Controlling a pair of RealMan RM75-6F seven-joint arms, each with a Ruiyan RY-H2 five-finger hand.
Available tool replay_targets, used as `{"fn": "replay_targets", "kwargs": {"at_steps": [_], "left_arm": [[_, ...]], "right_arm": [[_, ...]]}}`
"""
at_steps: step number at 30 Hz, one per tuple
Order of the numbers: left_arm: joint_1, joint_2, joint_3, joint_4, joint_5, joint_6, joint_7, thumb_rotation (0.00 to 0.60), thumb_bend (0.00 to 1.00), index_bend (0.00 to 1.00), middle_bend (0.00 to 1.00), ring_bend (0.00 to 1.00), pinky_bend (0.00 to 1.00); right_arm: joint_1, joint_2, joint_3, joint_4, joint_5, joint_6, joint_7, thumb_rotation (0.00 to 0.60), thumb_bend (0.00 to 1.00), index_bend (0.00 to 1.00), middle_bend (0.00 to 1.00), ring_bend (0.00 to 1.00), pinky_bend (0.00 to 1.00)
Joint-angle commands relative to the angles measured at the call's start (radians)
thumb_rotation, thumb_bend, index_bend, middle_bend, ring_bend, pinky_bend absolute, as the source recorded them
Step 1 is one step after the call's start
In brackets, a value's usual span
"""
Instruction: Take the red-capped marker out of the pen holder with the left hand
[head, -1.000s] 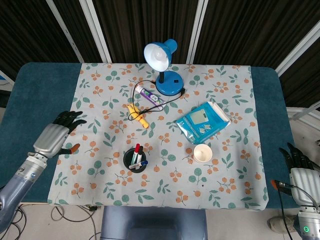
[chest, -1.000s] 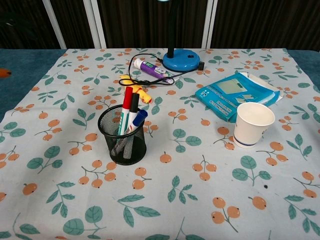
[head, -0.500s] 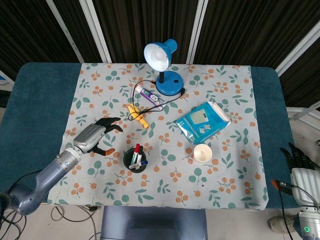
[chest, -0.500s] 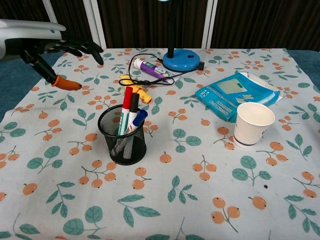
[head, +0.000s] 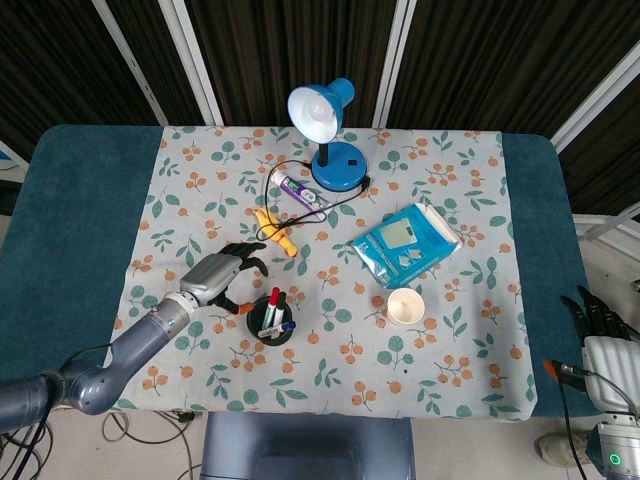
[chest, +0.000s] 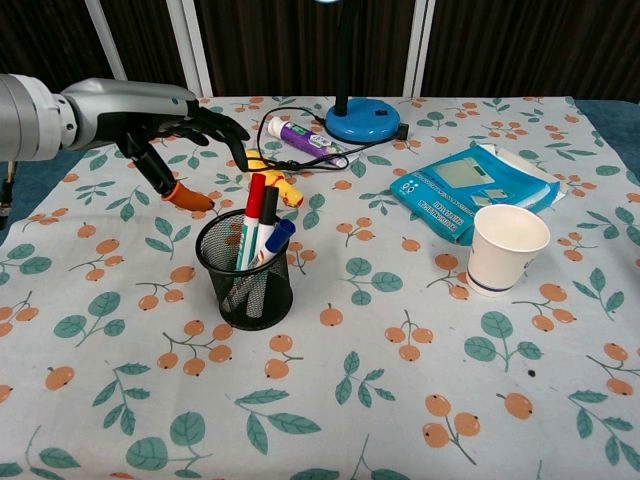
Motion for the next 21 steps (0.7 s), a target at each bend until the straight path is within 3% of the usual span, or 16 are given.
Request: {"fn": "replay_targets", "kwargs": {"at_steps": [1, 21], "left_arm": [[-0.025, -0.019, 0.013, 0.008, -0.034, 0.003, 0.03, 0.6, 0.24, 0.34, 0.04, 0.0, 0.0], [-0.089, -0.069, 0.037, 0.006, -0.1, 0.04, 0.099, 0.6, 0.28, 0.42, 0.05, 0.0, 0.0]], "right_arm": [[0.0, 0.0, 0.0, 0.0, 0.001, 0.0, 0.0, 0.6, 0.16, 0.15, 0.05, 0.1, 0.18], [0.0, 0.002, 0.0, -0.002, 0.002, -0.003, 0.005, 0.6, 0.16, 0.15, 0.05, 0.1, 0.18]]}}
